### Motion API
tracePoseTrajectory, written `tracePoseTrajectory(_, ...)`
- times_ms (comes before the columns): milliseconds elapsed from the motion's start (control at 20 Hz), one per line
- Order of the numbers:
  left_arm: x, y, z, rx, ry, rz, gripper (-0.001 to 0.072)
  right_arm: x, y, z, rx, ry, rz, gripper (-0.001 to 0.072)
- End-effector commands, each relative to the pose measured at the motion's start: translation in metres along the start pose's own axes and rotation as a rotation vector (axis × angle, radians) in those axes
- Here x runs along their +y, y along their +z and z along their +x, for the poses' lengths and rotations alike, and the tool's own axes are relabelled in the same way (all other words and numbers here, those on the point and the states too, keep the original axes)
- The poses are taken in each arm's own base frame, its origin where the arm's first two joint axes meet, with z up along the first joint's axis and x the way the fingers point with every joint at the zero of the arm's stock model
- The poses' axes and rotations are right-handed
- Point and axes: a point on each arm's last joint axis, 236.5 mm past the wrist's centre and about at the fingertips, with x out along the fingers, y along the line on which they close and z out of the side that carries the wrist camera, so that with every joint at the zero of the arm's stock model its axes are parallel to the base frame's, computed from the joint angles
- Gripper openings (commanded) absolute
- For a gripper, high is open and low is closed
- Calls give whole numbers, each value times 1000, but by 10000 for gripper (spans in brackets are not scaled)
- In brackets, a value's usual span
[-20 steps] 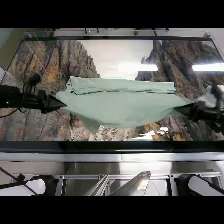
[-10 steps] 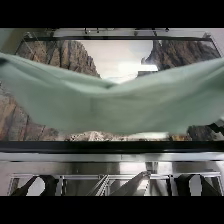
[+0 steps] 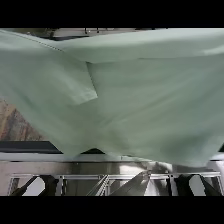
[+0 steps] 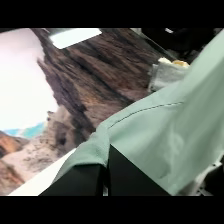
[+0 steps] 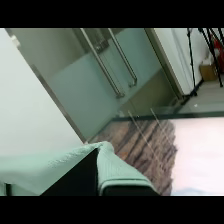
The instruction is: Fold the shirts.
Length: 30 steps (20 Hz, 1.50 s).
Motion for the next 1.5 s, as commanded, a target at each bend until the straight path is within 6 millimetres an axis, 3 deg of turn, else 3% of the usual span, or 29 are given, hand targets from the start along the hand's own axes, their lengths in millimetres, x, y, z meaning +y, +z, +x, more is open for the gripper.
tracePoseTrajectory(0, 44, -41, 54, 131, -155, -164, 29, -72, -54, 22, 164, -172, 74, 22)
tracePoseTrajectory(150, 127, -78, 115, 239, -60, -273, 30, -152, -98, 48, 242, -328, 125, 22)
tracePoseTrajectory(300, 200, -105, 161, 296, 7, -349, 29, -231, -144, 71, 278, -427, 219, 22)
tracePoseTrajectory(450, 254, -115, 191, 286, 28, -423, 29, -310, -190, 70, 292, -558, 340, 21)
tracePoseTrajectory(550, 279, -125, 203, 292, 31, -475, 29, -338, -211, 67, 325, -581, 362, 21)
tracePoseTrajectory(650, 295, -130, 209, 294, 35, -523, 29, -350, -219, 68, 355, -573, 317, 22)
tracePoseTrajectory(750, 299, -139, 213, 307, 27, -549, 29, -349, -213, 72, 350, -551, 264, 21)
tracePoseTrajectory(850, 299, -158, 214, 338, 14, -596, 29, -338, -206, 81, 330, -484, 230, 20)
tracePoseTrajectory(950, 294, -178, 213, 379, -14, -651, 29, -323, -213, 85, 368, -412, 219, 21)
tracePoseTrajectory(1200, 287, -230, 218, 451, -55, -785, 29, -323, -254, 65, 510, -439, 246, 20)
tracePoseTrajectory(1450, 273, -263, 219, 508, -94, -876, 22, -325, -307, 32, 619, -499, 327, 20)
